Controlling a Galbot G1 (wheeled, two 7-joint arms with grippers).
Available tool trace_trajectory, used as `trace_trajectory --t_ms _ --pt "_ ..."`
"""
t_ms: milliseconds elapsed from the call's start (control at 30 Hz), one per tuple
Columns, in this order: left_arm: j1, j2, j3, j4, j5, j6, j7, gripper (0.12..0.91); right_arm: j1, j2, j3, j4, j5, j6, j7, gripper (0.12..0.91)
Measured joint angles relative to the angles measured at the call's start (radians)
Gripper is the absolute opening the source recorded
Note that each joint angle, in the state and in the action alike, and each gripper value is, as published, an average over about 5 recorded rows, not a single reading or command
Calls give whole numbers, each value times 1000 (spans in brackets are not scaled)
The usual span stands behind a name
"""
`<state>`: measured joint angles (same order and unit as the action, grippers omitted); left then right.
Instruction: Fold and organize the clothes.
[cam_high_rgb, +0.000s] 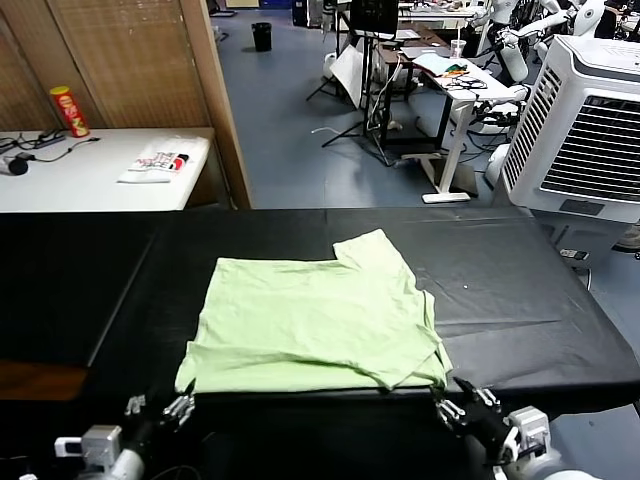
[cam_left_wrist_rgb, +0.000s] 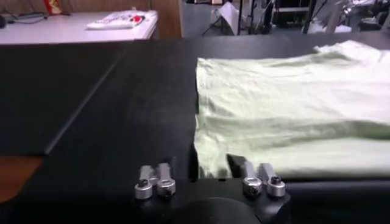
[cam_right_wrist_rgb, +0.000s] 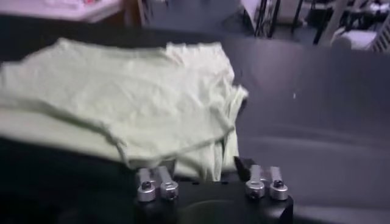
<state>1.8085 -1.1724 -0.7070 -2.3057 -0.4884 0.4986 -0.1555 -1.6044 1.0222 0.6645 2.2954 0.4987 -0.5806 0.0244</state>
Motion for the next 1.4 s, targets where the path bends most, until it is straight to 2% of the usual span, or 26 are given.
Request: trace_trajectory --t_ms 67,267,467,667,767,933,1233,1300,1400 --pt "-42 9 2 7 -32 8 -3 795 97 -10 -30 -65 2 5 11 798" --pt "-273 52 54 112 -167 25 -58 798 424 -11 -169 -308 6 9 27 798" --pt "-557 93 164 326 -223 30 -78 798 700 31 -320 -571 6 3 44 798" --pt "-805 107 299 554 -283 74 -88 798 892 91 -428 -805 7 -4 40 798" --pt "-908 108 354 656 -298 93 -80 798 963 120 -463 -899 4 -15 43 798" --pt "-1026 104 414 795 -297 98 -56 798 1041 169 -494 -1016 2 -31 38 798" --pt "-1117 92 453 938 -260 93 -43 798 1098 228 -520 -1113 1 -33 -1 796" --pt "-1124 92 457 953 -256 93 -41 798 1104 237 -520 -1126 -1 -33 -8 780" --pt "-1128 92 461 967 -248 92 -34 795 1109 246 -522 -1138 -4 -34 -12 689"
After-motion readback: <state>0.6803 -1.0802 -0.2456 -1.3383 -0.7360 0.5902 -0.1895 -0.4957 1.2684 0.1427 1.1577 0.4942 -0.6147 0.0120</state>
